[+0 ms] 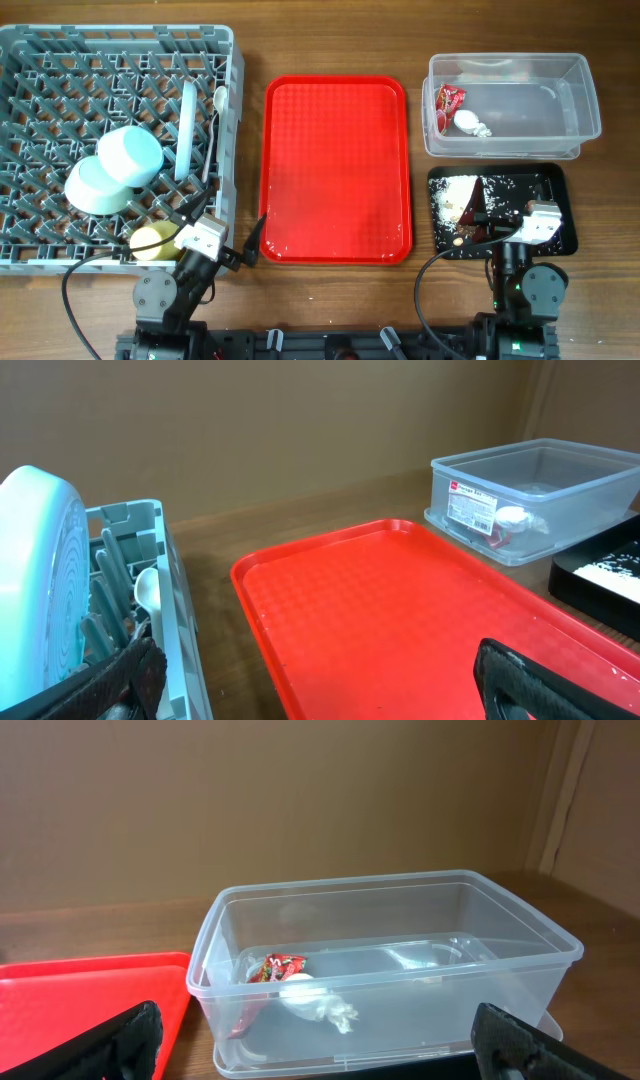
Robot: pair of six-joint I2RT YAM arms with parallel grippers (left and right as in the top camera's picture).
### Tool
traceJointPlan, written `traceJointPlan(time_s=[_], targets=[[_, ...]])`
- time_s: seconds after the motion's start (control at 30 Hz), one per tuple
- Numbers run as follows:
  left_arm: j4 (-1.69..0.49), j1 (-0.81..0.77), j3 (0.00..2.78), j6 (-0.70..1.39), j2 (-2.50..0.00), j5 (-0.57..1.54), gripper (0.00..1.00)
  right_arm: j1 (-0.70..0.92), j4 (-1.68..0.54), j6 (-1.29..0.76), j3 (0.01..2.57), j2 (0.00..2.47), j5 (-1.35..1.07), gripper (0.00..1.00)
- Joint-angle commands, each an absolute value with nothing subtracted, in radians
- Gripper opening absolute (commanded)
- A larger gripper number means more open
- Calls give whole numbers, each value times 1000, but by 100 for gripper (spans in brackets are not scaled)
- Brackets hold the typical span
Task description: Sort waste into correct bins and load items into the dishwasher rack
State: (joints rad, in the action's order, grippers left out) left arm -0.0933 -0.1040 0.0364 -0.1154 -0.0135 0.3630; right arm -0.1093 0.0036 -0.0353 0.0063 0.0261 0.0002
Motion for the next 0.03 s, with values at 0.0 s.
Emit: traceJointPlan(time_s=[0.0], targets=[[-89, -110, 26, -120, -3, 350, 100, -112, 7, -27, 6, 21, -1, 100]])
